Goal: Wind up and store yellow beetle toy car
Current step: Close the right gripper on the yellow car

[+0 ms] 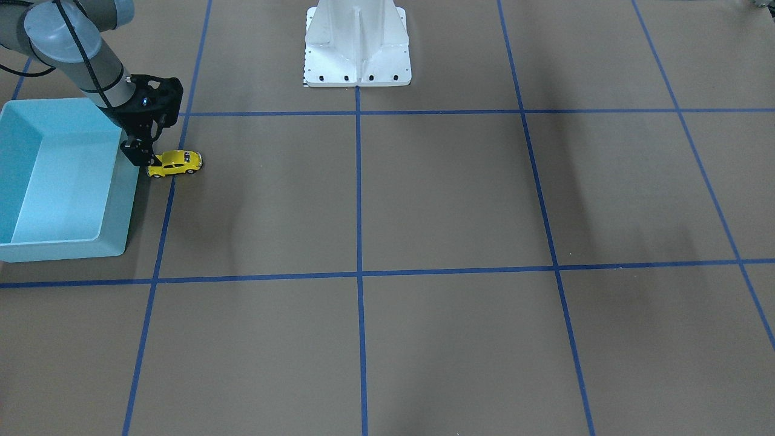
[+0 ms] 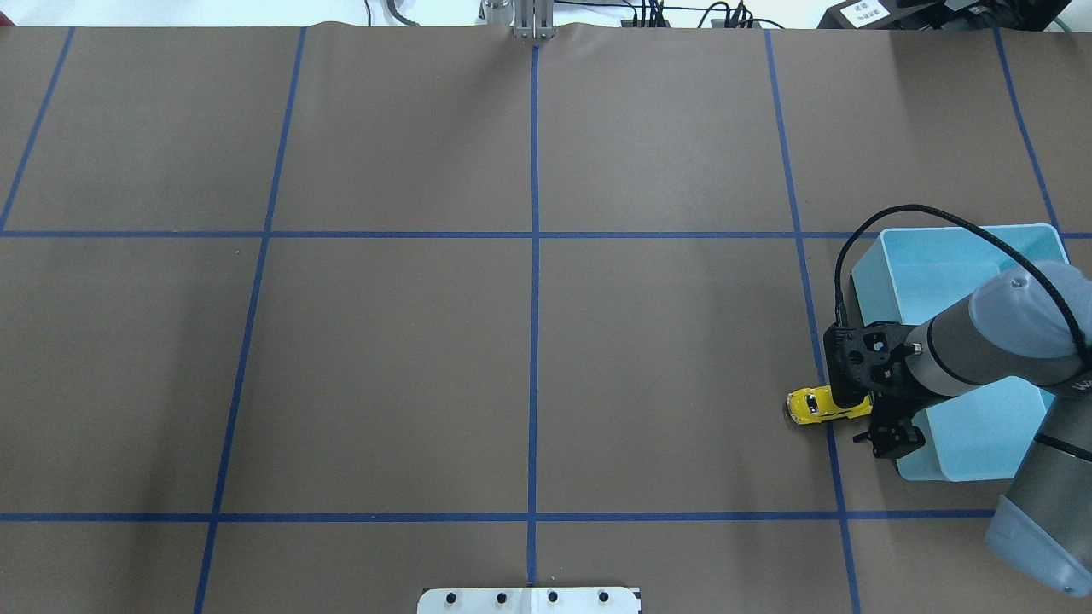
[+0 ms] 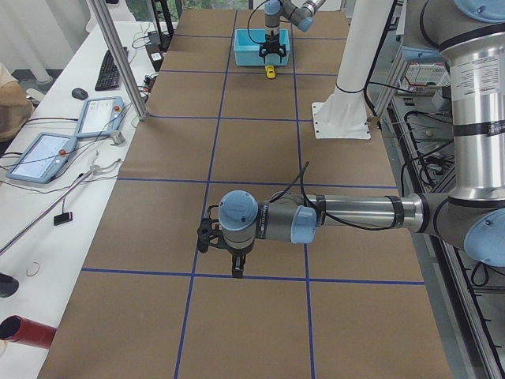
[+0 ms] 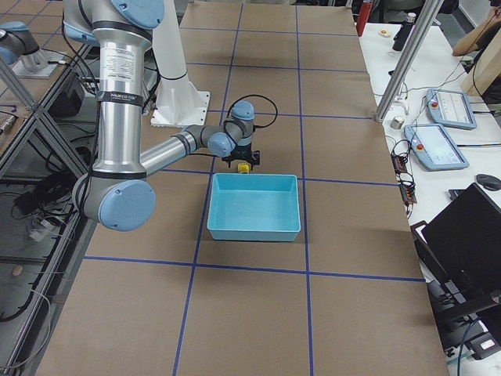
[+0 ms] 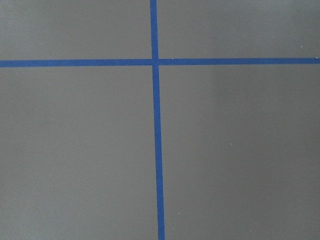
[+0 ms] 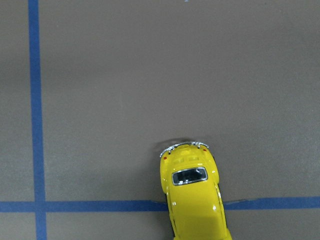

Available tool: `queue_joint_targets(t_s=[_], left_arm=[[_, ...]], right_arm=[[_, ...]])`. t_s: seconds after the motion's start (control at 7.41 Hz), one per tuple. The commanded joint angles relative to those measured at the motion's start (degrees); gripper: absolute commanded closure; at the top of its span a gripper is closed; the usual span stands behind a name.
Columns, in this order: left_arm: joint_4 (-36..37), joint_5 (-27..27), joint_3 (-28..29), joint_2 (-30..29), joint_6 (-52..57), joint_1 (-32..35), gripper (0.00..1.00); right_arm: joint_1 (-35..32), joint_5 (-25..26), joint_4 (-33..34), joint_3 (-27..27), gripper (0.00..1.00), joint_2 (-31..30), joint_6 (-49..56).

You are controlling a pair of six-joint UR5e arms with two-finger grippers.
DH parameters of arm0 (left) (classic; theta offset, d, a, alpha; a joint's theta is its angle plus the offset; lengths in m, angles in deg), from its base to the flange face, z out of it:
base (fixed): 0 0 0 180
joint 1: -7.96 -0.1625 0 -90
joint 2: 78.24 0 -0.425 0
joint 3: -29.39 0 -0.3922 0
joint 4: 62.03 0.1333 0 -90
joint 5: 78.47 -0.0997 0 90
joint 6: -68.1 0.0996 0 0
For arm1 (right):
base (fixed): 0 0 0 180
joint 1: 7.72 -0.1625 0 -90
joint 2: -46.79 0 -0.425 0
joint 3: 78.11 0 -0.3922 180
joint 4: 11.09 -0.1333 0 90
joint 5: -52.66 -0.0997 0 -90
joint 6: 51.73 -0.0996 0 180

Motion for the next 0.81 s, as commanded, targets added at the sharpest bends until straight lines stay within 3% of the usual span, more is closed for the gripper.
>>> queue_joint_targets(t_s=[0.0,0.67], left_arm=[[0.0,0.0,0.4,0.1,0.0,0.0,0.00],[0.0,0.1,0.6,0.3,0.0,0.0,0.00]], right_arm=[[0.1,0.7,-0.1,-2.2,0.00,2.2,0.2],[1.8,2.1,-0.3,-4.1,0.00,3.9,-0.1]])
